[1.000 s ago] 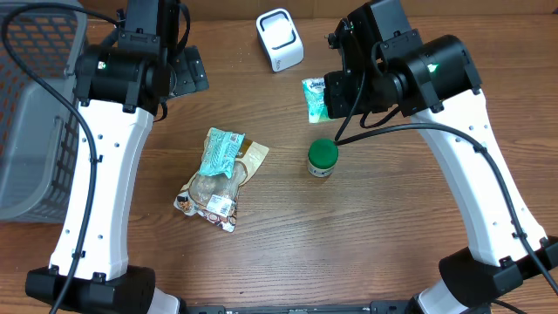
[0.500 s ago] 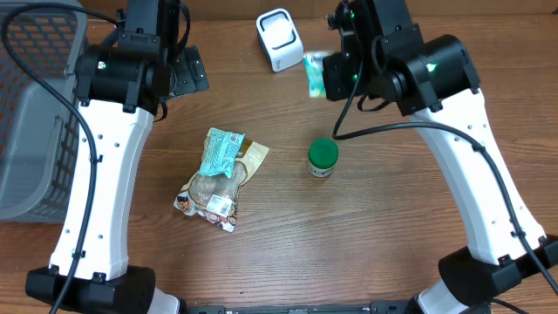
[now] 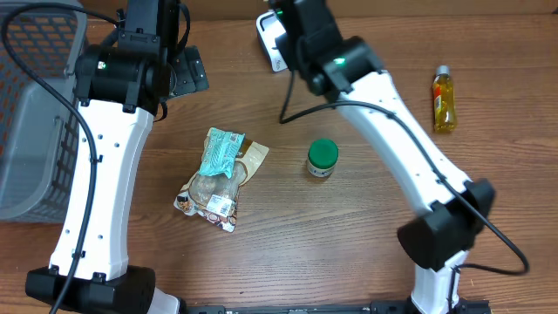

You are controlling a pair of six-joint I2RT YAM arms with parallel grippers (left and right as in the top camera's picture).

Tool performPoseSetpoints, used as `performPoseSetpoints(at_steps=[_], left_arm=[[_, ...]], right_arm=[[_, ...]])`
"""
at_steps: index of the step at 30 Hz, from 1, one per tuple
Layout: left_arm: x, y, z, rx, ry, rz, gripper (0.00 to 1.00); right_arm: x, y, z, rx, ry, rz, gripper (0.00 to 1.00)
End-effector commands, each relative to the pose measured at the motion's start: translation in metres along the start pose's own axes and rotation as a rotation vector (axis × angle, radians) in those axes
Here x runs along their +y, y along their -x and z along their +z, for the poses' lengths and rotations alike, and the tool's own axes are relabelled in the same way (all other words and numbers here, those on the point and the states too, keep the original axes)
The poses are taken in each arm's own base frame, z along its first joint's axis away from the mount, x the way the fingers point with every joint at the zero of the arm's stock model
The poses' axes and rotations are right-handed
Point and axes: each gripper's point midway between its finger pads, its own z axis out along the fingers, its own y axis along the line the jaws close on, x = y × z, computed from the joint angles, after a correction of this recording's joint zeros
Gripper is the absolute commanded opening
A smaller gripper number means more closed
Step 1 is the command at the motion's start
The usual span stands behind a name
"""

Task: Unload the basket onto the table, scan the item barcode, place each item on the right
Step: 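Carry the tissue pack with the right gripper to the white scanner, then hold the tissue pack in front of the scanner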

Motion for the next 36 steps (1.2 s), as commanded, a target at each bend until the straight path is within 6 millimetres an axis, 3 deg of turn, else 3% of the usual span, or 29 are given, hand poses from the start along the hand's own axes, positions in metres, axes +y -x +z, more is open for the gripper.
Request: performPoseSetpoints(at_steps=[1, 8, 14, 21, 36], left_arm=[[0.003, 0.008, -0.014, -0.043, -0.005, 0.003, 1.0], [0.003, 0.008, -0.014, -0.043, -0.005, 0.003, 1.0], [0.003, 0.008, -0.014, -0.043, -0.005, 0.003, 1.0], [0.003, 0.008, -0.014, -0.043, -0.005, 0.003, 1.0], [0.003, 0.008, -0.014, -0.043, -0.005, 0.003, 1.0]], right_arm=[[0.003, -0.005, 0.027, 0.016, -0.099, -0.123, 0.04], [0.025, -0.013, 0.088, -0.019, -0.17, -0.179, 0.04], [0.039, -0.013, 0.124, -0.075, -0.218, -0.303, 0.04], [0.034, -0.012, 0.145, -0.123, -0.29, -0.301, 0.04], [0.023, -0.047, 0.178, -0.066, -0.25, -0.257, 0.04]])
